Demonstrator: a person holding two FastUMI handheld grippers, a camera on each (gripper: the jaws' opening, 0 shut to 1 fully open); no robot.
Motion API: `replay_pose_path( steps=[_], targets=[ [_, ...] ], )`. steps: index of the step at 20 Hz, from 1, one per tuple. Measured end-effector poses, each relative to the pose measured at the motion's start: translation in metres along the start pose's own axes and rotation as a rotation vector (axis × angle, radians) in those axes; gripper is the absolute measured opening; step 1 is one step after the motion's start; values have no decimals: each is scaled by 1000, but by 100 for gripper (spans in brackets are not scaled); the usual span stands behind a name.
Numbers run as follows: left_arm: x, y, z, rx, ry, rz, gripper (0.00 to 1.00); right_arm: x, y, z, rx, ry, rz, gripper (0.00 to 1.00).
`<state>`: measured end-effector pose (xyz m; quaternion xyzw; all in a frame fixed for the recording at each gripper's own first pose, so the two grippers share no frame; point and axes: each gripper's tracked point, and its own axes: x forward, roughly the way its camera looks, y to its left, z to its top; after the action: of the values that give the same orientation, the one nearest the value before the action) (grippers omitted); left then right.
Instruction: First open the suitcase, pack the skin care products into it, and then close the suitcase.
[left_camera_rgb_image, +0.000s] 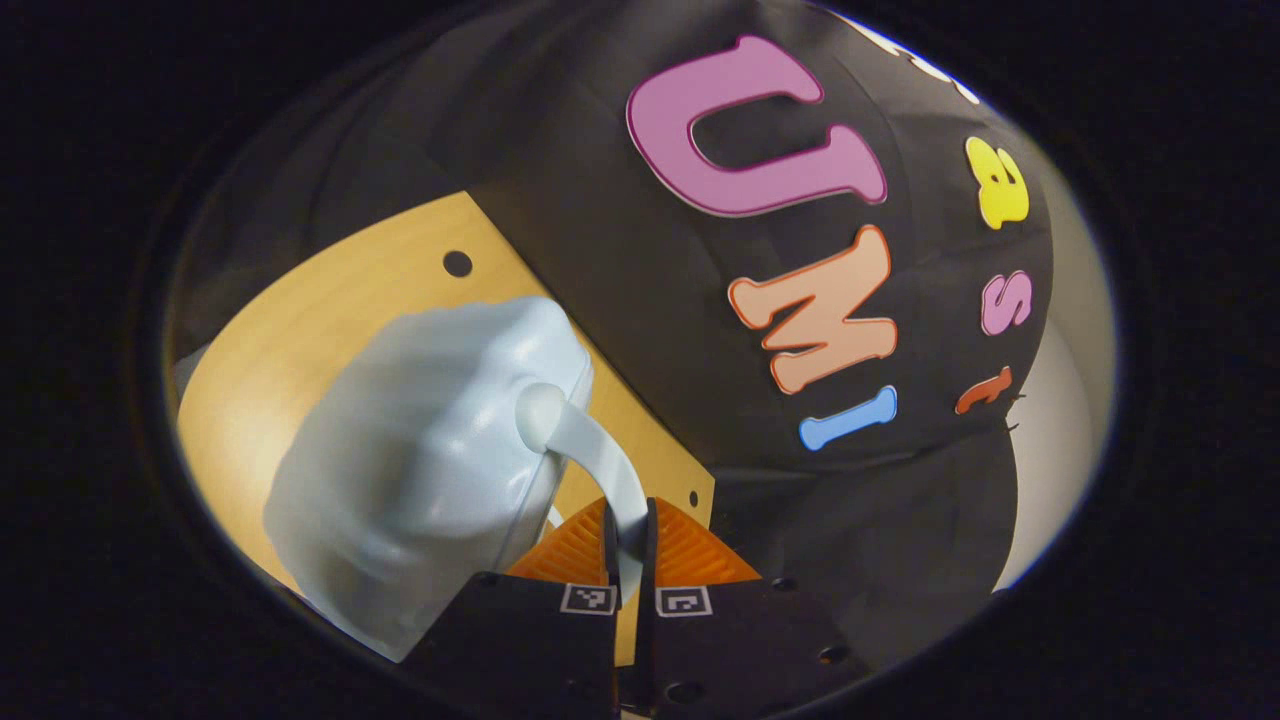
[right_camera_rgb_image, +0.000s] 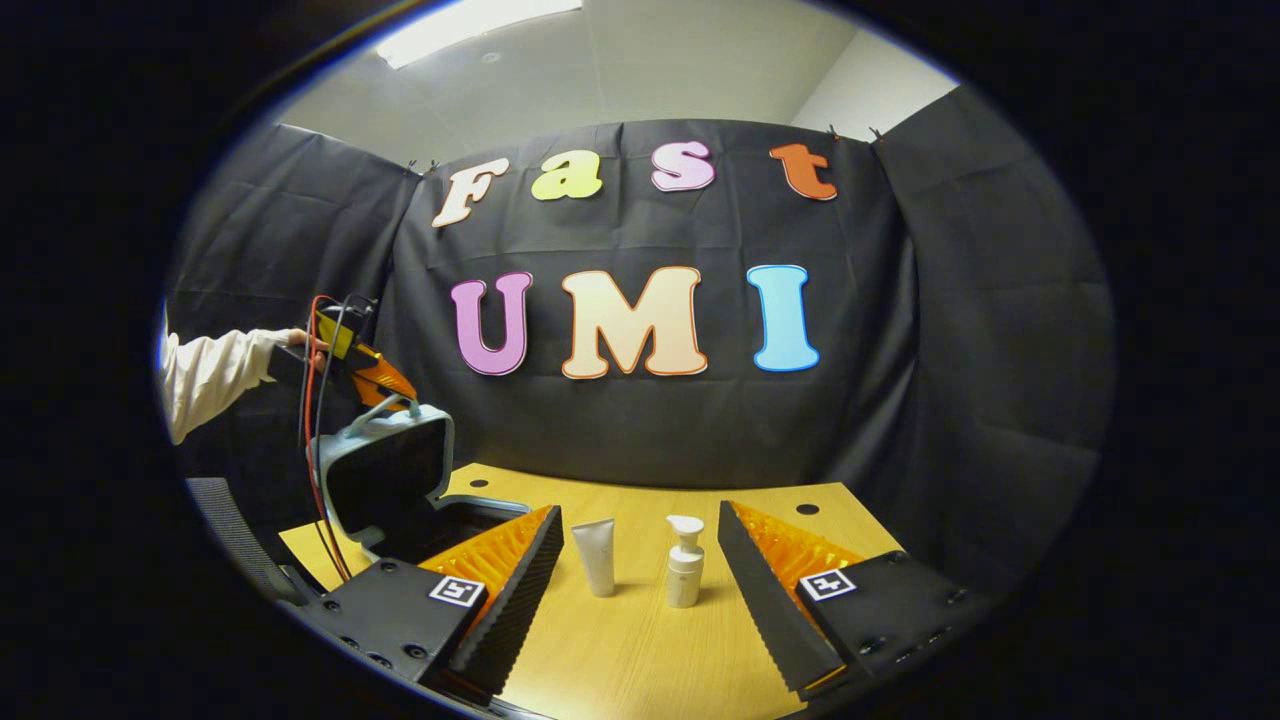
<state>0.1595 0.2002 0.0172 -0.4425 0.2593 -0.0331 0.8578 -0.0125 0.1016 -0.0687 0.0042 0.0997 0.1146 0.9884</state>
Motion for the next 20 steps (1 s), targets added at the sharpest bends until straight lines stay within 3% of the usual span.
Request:
replay_pose_path(
  steps=[9, 13, 19, 20],
  targets=[
    [-102, 133, 59, -38, -170, 98, 0, 22, 38, 14, -9, -29, 51, 98],
    [-124, 210, 49, -45, -182, 187, 0, 28, 46, 19, -31, -36, 53, 96],
    [-136, 286, 19, -69, -200, 199, 3, 30, 47, 24, -52, -53, 32, 98],
    [-137, 299, 11, -59, -195, 208, 0, 31, 48, 24, -59, -52, 32, 99]
  ],
)
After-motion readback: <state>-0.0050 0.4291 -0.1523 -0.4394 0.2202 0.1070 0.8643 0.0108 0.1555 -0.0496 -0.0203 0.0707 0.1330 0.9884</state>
